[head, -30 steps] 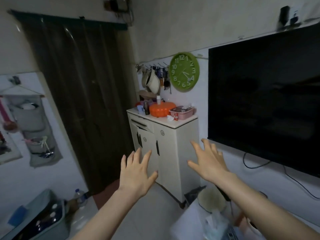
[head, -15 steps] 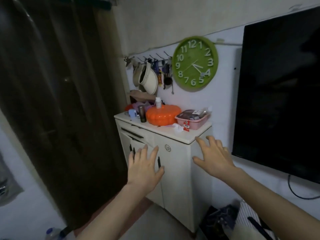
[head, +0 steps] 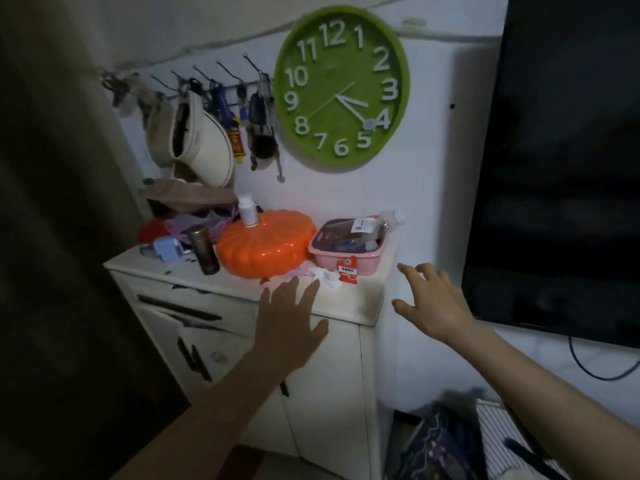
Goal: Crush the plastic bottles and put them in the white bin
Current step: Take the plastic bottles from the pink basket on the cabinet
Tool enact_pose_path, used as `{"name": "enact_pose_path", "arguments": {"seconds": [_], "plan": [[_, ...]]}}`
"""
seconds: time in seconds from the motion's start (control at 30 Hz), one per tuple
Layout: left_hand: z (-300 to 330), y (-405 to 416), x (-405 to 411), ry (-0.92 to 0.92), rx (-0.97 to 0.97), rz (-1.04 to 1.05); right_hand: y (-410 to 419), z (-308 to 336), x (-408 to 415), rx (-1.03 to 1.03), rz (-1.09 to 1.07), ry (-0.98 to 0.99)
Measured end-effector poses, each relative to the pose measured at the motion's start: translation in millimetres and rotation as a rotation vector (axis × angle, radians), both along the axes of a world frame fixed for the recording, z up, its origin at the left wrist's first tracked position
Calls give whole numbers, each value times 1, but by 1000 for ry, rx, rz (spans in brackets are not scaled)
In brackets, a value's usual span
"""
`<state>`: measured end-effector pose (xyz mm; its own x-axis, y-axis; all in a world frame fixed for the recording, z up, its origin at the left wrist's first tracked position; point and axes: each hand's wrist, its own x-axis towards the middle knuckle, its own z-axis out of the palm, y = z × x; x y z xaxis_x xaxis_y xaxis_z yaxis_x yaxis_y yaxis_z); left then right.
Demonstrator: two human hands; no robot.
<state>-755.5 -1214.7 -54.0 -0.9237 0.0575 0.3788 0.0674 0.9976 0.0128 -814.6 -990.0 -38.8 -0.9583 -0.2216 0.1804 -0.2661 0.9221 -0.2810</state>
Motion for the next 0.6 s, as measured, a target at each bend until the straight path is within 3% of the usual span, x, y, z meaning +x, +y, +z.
{"name": "enact_pose_path", "arguments": {"seconds": [0.33,0.6], "plan": [[-24,-47,-211,-38,2,-81,-45,-26,-184,37,-77,8],[-32,-56,-310,-170,75,-315,-57,-40,-233,13,-44,5]]}}
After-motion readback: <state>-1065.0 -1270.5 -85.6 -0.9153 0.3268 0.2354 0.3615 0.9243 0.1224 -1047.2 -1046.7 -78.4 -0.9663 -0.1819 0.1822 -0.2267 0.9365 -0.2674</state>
